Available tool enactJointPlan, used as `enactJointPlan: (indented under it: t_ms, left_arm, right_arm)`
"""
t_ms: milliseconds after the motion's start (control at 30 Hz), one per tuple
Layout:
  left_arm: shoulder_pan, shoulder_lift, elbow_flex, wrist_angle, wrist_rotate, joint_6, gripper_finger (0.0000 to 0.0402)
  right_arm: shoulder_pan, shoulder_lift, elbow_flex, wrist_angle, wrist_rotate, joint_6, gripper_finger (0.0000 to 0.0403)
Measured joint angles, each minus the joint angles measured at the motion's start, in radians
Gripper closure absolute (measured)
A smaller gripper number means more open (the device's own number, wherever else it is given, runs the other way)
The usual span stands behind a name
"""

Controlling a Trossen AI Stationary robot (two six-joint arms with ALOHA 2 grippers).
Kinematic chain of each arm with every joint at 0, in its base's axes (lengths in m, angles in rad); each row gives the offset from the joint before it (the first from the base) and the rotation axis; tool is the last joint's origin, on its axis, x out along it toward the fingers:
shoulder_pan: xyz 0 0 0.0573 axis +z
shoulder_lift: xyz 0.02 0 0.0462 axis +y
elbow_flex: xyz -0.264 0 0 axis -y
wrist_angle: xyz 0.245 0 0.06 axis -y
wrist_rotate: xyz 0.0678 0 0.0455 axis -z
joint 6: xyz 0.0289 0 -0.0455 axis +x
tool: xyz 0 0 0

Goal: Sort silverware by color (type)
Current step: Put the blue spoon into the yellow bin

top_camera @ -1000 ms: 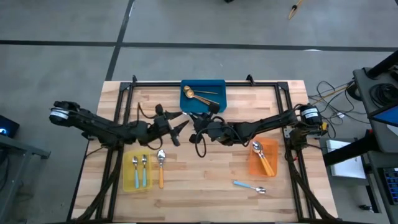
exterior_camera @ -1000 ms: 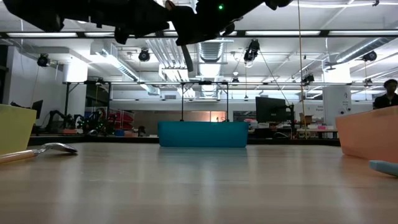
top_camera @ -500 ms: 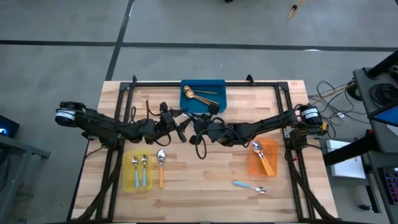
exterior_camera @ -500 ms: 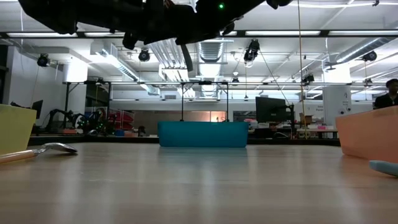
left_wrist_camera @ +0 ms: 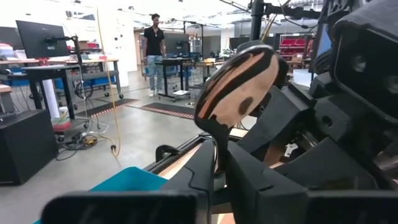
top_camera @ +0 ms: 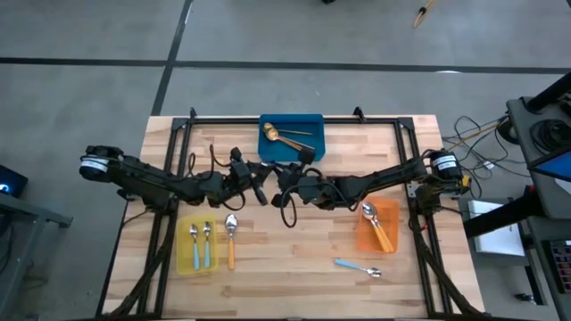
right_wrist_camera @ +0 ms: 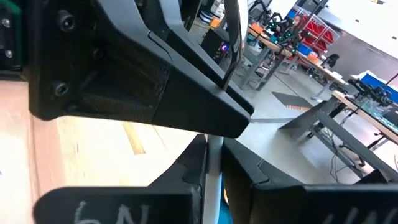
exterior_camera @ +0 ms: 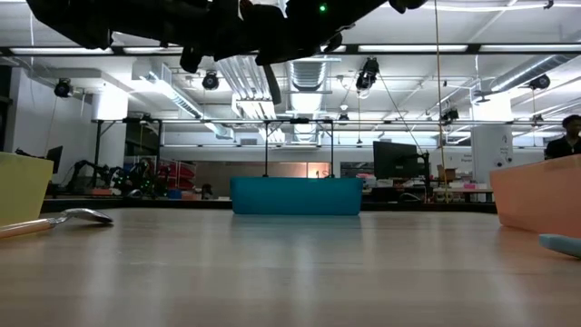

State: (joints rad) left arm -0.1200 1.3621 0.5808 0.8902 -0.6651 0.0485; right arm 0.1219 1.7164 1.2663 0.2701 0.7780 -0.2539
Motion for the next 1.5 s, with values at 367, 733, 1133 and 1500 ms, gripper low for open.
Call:
enactJointPlan:
  t_ms: [367, 733, 1133, 1500]
  left_arm:
    - [-0.001, -0.001, 0.013, -0.002, 0.000, -0.015, 0.0401]
    - [-0.002, -0.131, 0.013, -0.200, -0.008, -0.058, 0.0401]
    - [-0.105, -0.405, 0.140, -1.003, 0.022, -0.386, 0.0401]
    - [-0.306, -0.392, 0.413, -1.803, 0.265, -1.139, 0.0401]
  right_arm:
    - [0.000, 0.000, 0.000, -0.005, -0.001, 0.025, 0.0315]
    - [0.005, -0.007, 0.000, -0.019, 0.008, 0.027, 0.0276]
    - [0.004, -0.063, -0.001, -0.208, 0.008, 0.060, 0.0271]
    - [-0.021, -0.079, -0.001, -0.275, 0.009, 0.030, 0.0271]
